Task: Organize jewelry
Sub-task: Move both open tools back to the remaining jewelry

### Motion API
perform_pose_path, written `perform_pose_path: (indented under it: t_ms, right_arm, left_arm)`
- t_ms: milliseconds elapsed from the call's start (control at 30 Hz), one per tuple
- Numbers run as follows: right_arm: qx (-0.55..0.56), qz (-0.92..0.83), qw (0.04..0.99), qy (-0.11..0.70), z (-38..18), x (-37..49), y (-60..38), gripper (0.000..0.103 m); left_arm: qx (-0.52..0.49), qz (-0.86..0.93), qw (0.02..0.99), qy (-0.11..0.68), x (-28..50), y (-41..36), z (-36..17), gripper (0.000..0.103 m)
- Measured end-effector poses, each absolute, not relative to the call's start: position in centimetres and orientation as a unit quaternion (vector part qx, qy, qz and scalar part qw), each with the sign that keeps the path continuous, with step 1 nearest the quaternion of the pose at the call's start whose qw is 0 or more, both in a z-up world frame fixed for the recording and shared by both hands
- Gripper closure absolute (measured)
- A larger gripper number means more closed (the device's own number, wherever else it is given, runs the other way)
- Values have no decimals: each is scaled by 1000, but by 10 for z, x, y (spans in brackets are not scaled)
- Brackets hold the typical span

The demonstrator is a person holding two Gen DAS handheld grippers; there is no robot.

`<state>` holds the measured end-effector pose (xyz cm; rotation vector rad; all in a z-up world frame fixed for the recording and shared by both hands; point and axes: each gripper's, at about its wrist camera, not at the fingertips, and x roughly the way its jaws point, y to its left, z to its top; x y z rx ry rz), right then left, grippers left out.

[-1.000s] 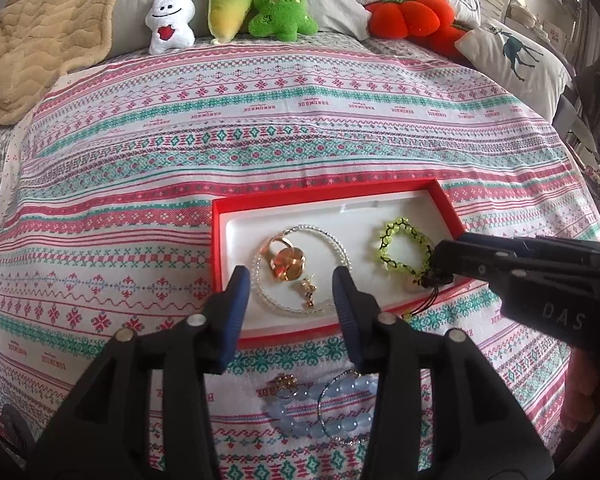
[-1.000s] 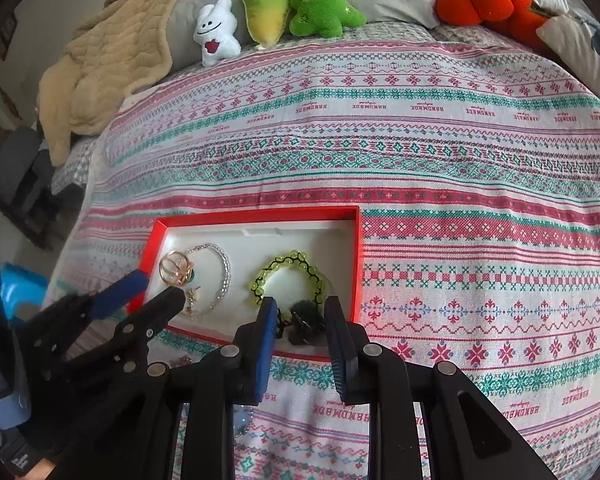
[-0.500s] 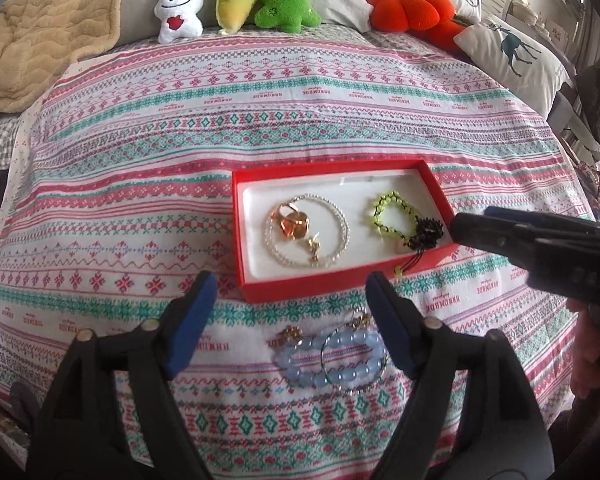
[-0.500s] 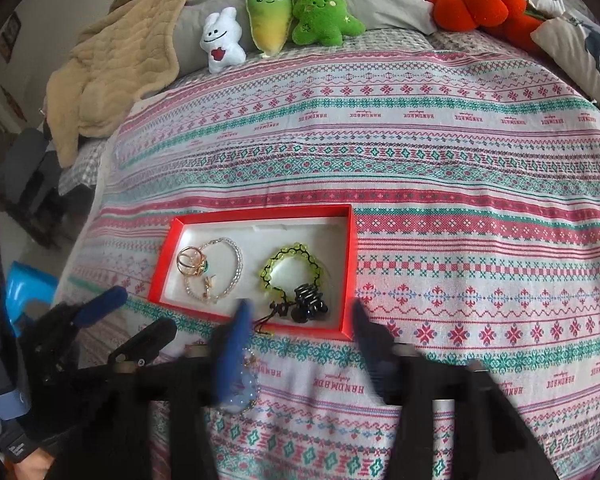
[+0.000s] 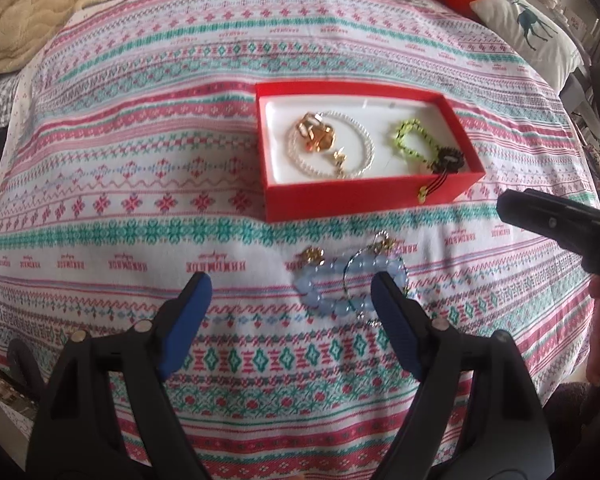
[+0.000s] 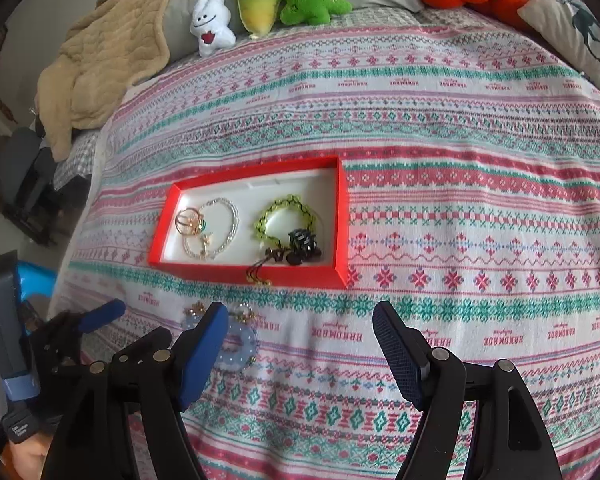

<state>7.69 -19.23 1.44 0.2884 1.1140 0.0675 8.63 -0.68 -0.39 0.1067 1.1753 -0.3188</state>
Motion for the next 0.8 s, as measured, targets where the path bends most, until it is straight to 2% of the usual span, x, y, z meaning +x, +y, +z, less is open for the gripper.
perform_pose_path:
  t_ms: [300, 800]
  right_arm:
    - [152, 26, 802, 578, -16, 77, -183, 26]
    - [127, 54, 779, 612, -41, 94, -130, 26]
  left_arm:
    - [65, -142, 803, 575, 79, 0, -16, 20]
    - [82, -137, 796, 584, 69, 33, -25, 20]
